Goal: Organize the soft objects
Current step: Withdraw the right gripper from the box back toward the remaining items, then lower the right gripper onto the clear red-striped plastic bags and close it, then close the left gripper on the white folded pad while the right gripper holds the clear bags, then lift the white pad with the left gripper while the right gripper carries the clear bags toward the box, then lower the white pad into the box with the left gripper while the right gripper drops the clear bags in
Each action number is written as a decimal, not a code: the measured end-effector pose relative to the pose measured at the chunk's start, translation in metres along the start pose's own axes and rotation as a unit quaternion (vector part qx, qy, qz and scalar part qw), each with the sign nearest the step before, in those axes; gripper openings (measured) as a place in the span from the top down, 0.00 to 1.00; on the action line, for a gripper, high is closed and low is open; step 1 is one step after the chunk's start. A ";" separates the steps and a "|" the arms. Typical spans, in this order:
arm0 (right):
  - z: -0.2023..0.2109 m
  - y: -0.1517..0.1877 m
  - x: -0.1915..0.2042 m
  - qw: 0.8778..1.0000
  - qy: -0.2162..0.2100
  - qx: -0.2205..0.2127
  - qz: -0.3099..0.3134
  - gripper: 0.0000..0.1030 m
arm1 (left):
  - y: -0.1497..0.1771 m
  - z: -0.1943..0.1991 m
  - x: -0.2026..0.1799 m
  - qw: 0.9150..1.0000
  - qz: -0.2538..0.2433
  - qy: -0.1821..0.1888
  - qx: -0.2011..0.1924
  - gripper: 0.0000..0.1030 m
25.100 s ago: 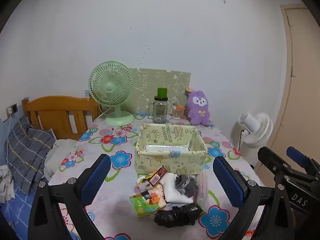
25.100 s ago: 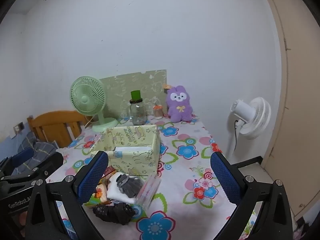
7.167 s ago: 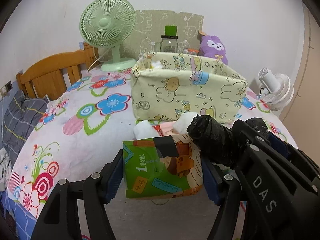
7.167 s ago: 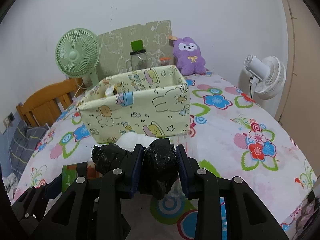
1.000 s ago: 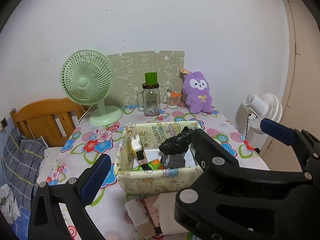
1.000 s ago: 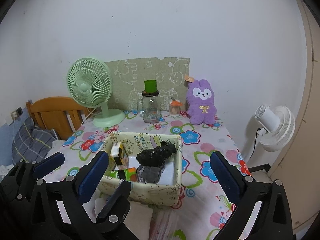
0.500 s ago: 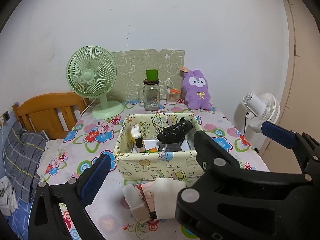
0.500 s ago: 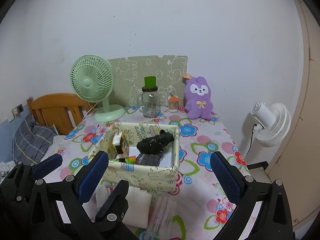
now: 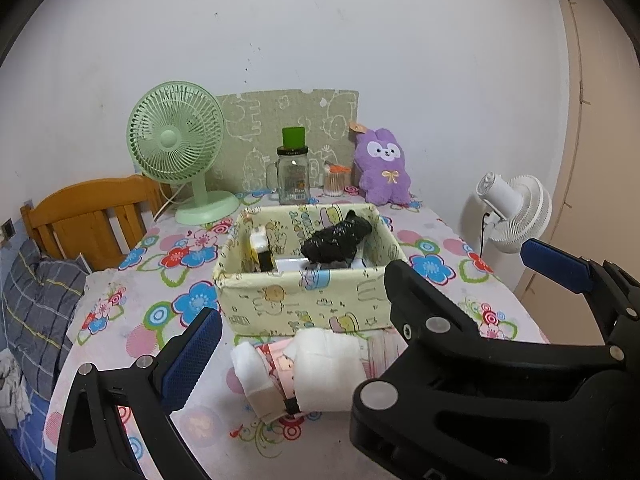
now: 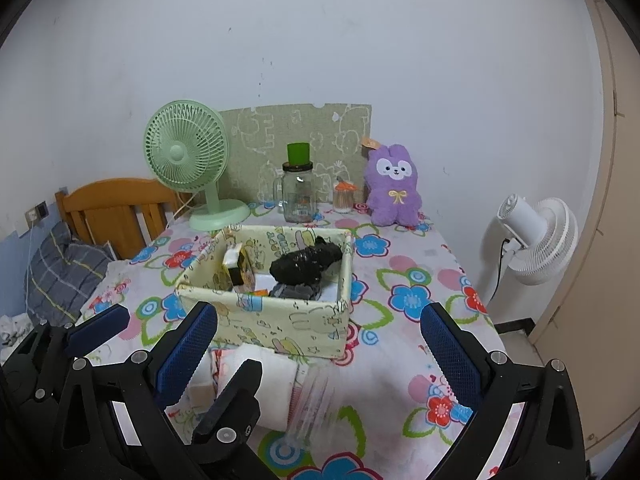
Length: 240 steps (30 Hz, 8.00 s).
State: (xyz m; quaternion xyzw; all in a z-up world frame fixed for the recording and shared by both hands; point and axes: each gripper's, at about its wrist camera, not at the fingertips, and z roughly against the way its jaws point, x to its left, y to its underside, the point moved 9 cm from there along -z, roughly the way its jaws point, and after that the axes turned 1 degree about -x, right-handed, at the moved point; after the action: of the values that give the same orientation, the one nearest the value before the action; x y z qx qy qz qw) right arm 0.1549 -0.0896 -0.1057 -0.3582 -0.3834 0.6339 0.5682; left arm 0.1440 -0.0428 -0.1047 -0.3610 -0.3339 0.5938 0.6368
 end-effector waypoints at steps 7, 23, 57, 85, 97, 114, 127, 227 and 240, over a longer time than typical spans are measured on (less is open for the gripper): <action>-0.006 0.016 -0.001 1.000 -0.001 0.009 0.003 0.00 | 0.015 -0.006 0.000 1.000 -0.003 -0.009 0.008 0.00; -0.034 0.056 -0.002 0.999 -0.011 0.051 -0.012 0.01 | 0.050 -0.036 0.000 0.999 -0.007 -0.006 0.044 0.01; -0.107 0.120 0.003 0.983 -0.041 0.168 -0.061 0.48 | 0.097 -0.092 0.008 0.991 -0.023 -0.015 0.127 0.02; -0.101 0.103 -0.029 0.985 -0.043 0.146 -0.083 0.75 | 0.075 -0.106 -0.011 0.991 -0.049 -0.052 0.115 0.03; -0.114 0.108 -0.030 0.983 -0.039 0.161 -0.083 0.75 | 0.079 -0.122 -0.009 0.989 -0.051 -0.045 0.133 0.31; -0.109 0.112 -0.023 0.983 -0.032 0.165 -0.079 0.75 | 0.079 -0.111 -0.005 0.990 -0.042 -0.038 0.126 0.52; -0.091 0.106 -0.014 0.985 -0.032 0.152 -0.074 0.75 | 0.077 -0.086 0.001 0.993 -0.033 -0.038 0.107 0.56; -0.090 -0.067 0.019 0.998 -0.047 0.037 -0.035 0.75 | -0.072 -0.068 0.038 1.000 0.019 -0.014 0.006 0.58; -0.137 -0.062 0.022 0.995 -0.066 0.063 -0.040 0.75 | -0.066 -0.113 0.046 0.999 0.021 -0.016 0.040 0.57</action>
State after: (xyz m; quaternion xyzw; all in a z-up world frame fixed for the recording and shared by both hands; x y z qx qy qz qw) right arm 0.3023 -0.0530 -0.1119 -0.2637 -0.3934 0.6553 0.5884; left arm 0.2776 -0.0062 -0.1064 -0.3325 -0.3125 0.6256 0.6328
